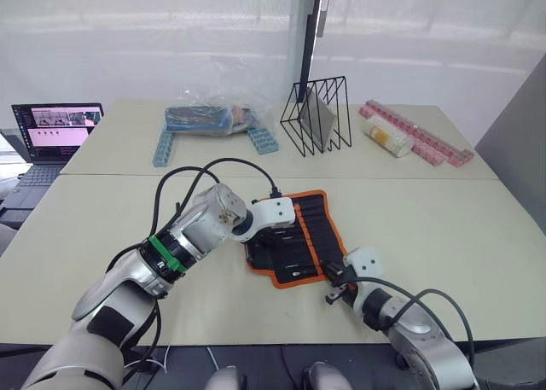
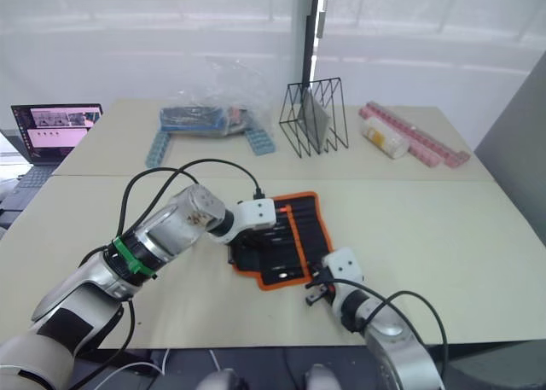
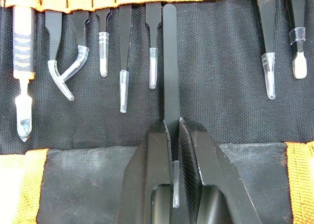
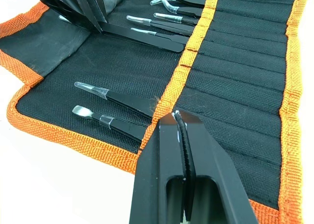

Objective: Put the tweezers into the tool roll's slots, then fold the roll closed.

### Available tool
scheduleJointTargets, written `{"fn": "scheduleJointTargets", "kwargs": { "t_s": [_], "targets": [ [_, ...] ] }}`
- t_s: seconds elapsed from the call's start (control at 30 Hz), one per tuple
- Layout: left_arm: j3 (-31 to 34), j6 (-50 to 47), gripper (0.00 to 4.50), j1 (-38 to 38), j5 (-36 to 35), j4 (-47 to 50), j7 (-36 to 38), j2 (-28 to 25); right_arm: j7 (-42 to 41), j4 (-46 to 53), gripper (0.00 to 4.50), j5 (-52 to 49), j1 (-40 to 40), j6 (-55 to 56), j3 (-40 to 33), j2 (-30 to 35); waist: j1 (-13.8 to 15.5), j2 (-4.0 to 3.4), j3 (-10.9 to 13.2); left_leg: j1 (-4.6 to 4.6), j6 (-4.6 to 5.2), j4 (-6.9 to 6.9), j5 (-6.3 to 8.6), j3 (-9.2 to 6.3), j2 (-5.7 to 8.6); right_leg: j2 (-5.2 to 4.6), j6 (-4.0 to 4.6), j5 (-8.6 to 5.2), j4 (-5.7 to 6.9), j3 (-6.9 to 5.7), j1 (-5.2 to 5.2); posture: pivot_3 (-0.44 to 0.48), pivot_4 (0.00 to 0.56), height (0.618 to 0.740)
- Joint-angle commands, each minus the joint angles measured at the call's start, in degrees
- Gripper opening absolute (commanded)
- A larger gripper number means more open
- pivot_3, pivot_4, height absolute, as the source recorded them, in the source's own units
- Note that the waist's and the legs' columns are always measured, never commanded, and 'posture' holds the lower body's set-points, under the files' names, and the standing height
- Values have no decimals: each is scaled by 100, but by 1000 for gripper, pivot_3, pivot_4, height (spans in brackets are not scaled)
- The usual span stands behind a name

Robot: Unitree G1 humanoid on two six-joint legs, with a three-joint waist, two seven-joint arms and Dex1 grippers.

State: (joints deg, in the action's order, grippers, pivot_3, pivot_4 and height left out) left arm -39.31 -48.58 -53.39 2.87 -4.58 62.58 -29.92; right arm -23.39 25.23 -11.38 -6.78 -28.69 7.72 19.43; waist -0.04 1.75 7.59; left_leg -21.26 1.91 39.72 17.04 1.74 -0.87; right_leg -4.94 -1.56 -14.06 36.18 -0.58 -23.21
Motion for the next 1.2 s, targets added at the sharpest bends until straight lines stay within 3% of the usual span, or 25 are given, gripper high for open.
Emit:
{"fn": "scheduleJointTargets", "kwargs": {
  "t_s": [0.03, 0.67, 1.2],
  "targets": [
    [32, 88, 8, -198, 76, 105, 108, 42, -42, -247, 0, 41, -119, -165, 253, -34, -7, 0, 0, 0, 0, 0, 0, 0, 0, 0, 0, 0, 0, 0, 0, 0, 150, 722],
    [-423, -574, 8, -928, 184, -264, 820, 186, -1, -351, 0, 126, -113, -45, 379, -164, -74, 0, 0, -1, 1, 0, 1, 0, -3, 9, 1, 0, 1, 5, -3, 0, 150, 722],
    [-817, -664, 8, -1147, 381, -467, 1096, -65, 17, -422, 0, 230, -112, 30, 405, -323, -90, 0, 0, 0, 2, 1, 1, 1, -11, 26, 3, -2, 2, 26, -5, 0, 150, 722]
  ]
}}
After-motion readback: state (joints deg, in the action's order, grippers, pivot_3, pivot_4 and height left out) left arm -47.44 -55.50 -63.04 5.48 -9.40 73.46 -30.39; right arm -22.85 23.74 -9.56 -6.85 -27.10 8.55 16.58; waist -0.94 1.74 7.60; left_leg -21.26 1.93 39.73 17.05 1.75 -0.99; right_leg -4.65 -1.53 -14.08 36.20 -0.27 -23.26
